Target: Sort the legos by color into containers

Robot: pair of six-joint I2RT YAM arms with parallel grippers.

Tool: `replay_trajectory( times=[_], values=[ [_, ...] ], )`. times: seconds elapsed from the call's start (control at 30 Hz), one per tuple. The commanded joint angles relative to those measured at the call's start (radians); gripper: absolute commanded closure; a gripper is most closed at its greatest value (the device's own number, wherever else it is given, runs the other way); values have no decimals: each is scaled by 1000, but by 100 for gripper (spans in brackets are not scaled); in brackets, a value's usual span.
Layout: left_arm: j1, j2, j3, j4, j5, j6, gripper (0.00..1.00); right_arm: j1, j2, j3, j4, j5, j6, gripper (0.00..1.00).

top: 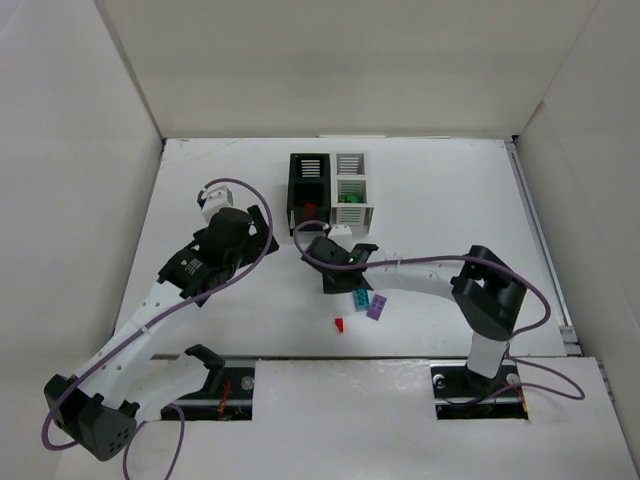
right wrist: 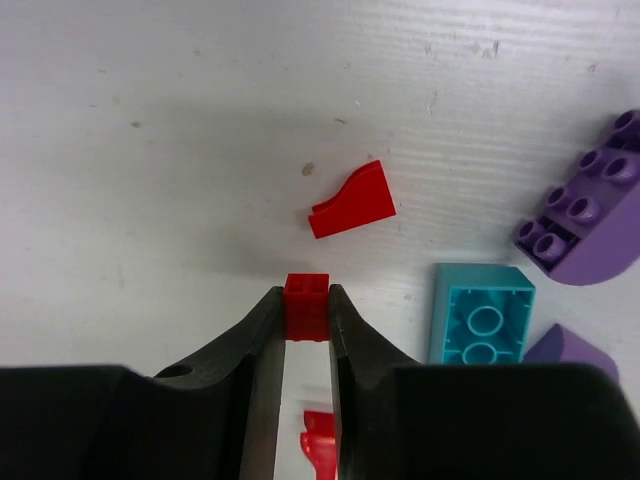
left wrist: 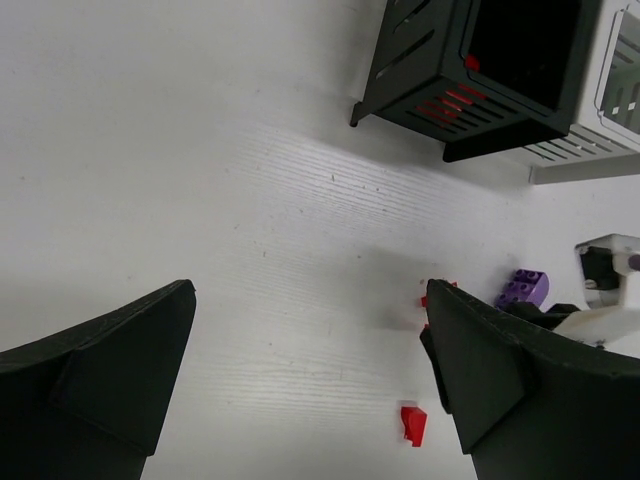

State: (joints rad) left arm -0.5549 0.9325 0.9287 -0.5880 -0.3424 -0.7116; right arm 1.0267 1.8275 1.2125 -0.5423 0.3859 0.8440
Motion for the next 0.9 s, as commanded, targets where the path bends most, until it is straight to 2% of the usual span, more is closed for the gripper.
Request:
replay_trajectory(
  times=[0.0, 0.1, 0.23, 0.5, 0.73, 0.83, 0.87],
  values=[
    [-4, -8, -4, 25, -11, -3, 0, 10, -99, 123, -15, 73, -86, 82],
    [-4, 3, -14, 36, -10, -12, 0, 10, -109, 209, -15, 122, -161, 82],
    [-4, 23, -24, 45, -1, -22, 0, -17, -47, 425, -15, 191, -284, 82],
    [55, 23, -42, 54, 37, -22, 0, -120, 127, 734, 25, 110, -440, 82],
    [64, 43, -42, 54, 37, -3, 0, -181, 260, 864, 25, 68, -476, 82],
    [64, 61, -33, 54, 37, -3, 0, -192, 279, 865, 25, 56, -476, 77],
    [64, 62, -33, 54, 37, -3, 0, -192, 279, 864, 25, 56, -476, 69]
  ],
)
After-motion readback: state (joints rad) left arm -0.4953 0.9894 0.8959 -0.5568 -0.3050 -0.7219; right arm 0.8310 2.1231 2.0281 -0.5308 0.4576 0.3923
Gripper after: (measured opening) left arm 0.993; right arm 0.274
